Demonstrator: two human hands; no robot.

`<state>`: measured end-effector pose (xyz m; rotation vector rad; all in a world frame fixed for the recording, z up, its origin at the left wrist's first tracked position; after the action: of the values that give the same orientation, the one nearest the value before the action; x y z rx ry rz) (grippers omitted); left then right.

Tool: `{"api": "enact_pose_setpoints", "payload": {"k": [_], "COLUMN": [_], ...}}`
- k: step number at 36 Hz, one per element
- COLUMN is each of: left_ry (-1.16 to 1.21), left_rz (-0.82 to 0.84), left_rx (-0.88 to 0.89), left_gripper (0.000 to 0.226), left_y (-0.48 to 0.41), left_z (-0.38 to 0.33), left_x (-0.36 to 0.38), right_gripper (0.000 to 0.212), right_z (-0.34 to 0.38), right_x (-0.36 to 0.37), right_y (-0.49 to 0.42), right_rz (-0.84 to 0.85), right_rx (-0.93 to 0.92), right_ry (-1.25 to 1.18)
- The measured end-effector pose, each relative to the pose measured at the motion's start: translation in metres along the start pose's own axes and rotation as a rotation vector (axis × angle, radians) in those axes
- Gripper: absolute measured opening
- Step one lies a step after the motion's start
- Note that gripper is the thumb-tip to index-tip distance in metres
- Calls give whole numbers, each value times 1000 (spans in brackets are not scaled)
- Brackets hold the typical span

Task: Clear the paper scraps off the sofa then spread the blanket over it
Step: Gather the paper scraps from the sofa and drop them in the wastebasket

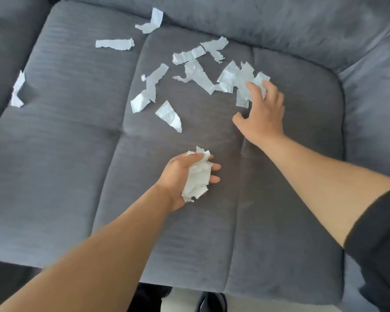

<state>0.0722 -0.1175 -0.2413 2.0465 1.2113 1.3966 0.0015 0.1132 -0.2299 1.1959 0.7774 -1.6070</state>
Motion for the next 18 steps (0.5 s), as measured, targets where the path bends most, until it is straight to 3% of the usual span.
{"api": "enact_pose_setpoints", "payload": {"k": [4, 10, 14, 18], "left_ry": [34, -23, -39, -52], "left_rz": [19, 34, 116, 232], "left_rx": [56, 192, 267, 235], "left_gripper": [29, 30, 29, 32], "left_y": [-2, -2, -11, -17], "left_z": [7, 14, 13, 10], "left_x": [-2, -6, -14, -13], "right_gripper": [68, 35, 20, 17], "right_z": [-6, -20, -32, -32], "right_x": [19, 38, 41, 43], "right_y": [-9, -16, -28, -27], "right_rz": [-42, -322, -445, -563], "right_rx": [-87, -140, -82, -60], "right_ry": [18, -37, -137, -172]}}
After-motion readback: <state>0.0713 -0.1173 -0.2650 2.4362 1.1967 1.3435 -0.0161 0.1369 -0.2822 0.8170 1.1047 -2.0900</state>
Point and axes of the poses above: each hand's wrist, its own y-axis away from the middle knuckle, its own x-axis out of the palm, z = x × y, the point moved 3 cm from there along -y, towards the middle knuckle, and after that the axes turned 2 degrees about y, right-handed, at the moved point
